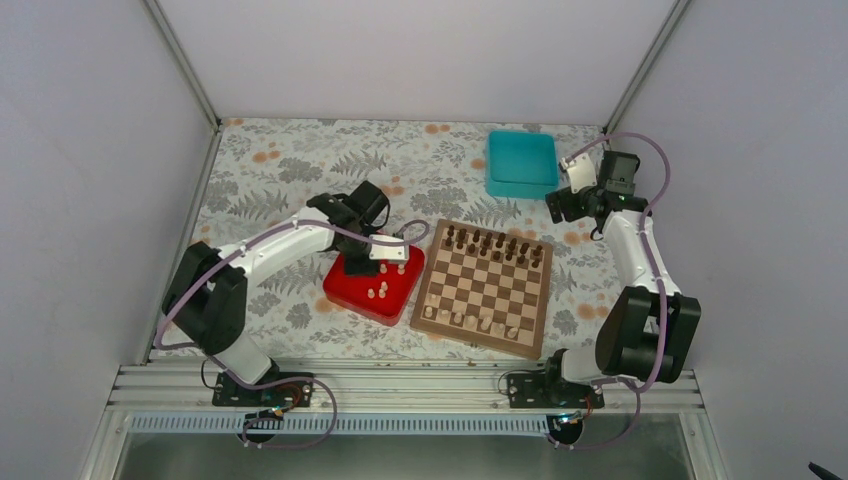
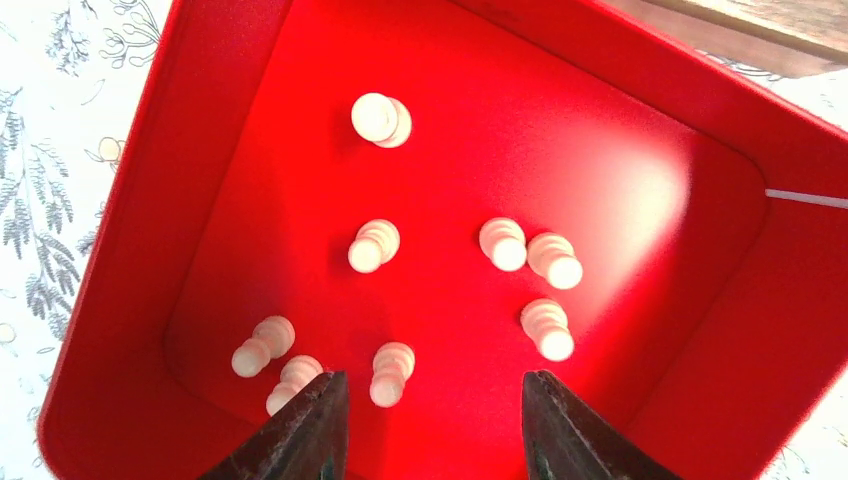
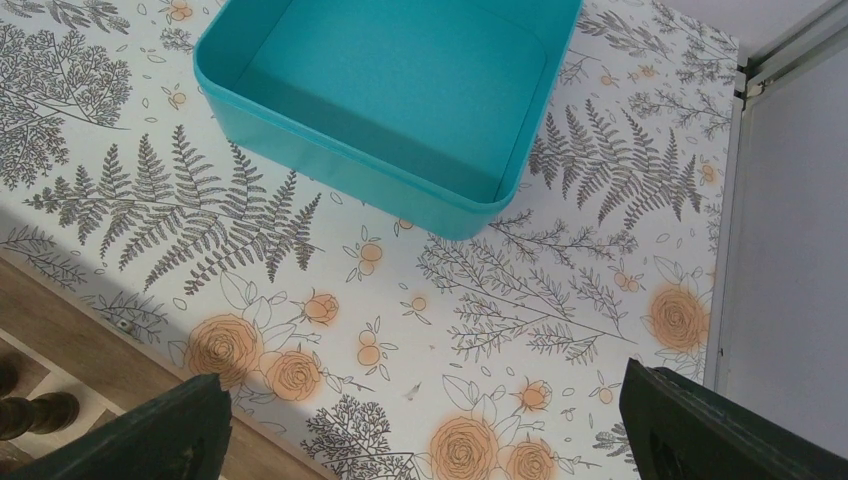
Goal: Set up the chess pieces on the board
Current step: Pick up the chess piece from the storage box.
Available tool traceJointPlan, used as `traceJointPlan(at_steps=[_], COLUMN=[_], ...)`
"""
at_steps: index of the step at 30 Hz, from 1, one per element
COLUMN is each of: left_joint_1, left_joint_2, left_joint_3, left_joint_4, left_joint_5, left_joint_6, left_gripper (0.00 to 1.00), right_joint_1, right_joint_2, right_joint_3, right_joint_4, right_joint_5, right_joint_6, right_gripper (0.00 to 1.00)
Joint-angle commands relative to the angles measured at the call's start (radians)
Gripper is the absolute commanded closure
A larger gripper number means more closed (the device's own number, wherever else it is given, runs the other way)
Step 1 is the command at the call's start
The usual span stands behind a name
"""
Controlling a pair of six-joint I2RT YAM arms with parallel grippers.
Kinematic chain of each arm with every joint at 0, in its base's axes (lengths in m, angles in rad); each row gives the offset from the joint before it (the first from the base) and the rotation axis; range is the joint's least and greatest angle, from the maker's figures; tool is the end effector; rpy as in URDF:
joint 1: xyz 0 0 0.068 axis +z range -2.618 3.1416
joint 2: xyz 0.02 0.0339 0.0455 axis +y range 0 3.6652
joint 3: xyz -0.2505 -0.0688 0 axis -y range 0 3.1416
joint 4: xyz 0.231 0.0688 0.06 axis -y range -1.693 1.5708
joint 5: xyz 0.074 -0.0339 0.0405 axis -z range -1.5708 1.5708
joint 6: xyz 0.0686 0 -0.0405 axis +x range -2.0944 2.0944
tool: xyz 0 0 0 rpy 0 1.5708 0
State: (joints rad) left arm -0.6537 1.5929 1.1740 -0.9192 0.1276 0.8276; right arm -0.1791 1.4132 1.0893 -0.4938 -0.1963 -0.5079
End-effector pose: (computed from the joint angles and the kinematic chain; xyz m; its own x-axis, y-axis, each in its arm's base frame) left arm 0.2279 -0.1856 0.1866 -0.0614 0.9670 -0.2472 0.9927 0.0850 0.0860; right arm 0.3127 -0.0430 0.2412 -0.6484 -0.3674 -0.6668 -0.3112 0.9273 -0.2083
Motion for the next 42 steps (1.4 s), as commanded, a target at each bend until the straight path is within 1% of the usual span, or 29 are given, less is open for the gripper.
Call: traceJointPlan(at_steps=[1, 4, 9, 13, 17, 22, 30, 36, 42], left_joint_1=[0.012, 0.025, 0.074, 0.086, 0.079, 0.067, 0.033, 0.002, -0.014], left_joint_2=[0.053, 0.081, 0.107, 0.122, 0.163, 0.203, 0.235, 0.243, 0.284], left_joint_3=[0.005, -0.013, -0.018, 0.015, 0.091, 0.133, 0.109, 0.104, 0.122], left_joint_4=[0.063, 0.105, 0.154, 0.166, 0.137, 0.129, 0.121, 0.16, 0.157], left_joint_5=[0.055, 0.02, 0.0, 0.041, 0.129, 0.182, 0.192, 0.17, 0.168], left_joint_6=[0.016, 0.019, 0.034, 0.039, 0.038, 0.041, 0.044, 0.023, 0.022], left_gripper=[0.56, 0.56, 0.56, 0.56, 0.55, 0.55, 0.59, 0.57, 0.58], right_joint_1=[-0.007, -0.007, -0.007, -0.007, -0.006, -0.006, -0.006, -0.005, -0.006], right_joint_2=[0.012, 0.016, 0.018, 0.021, 0.019, 0.015, 0.018, 0.017, 0.01], right_joint_3=[-0.002, -0.004, -0.006, -0.008, -0.006, -0.009, -0.012, -0.014, -0.023], right_joint_4=[0.008, 0.01, 0.012, 0.01, 0.008, 0.005, 0.006, 0.007, 0.011], right_joint_5=[-0.013, -0.012, -0.01, -0.014, -0.014, -0.014, -0.015, -0.015, -0.009], right_joint_6=[-0.014, -0.014, -0.018, -0.02, -0.019, -0.02, -0.023, -0.022, -0.027], right_gripper=[0.0, 0.0, 0.0, 0.0, 0.0, 0.0, 0.0, 0.0, 0.0])
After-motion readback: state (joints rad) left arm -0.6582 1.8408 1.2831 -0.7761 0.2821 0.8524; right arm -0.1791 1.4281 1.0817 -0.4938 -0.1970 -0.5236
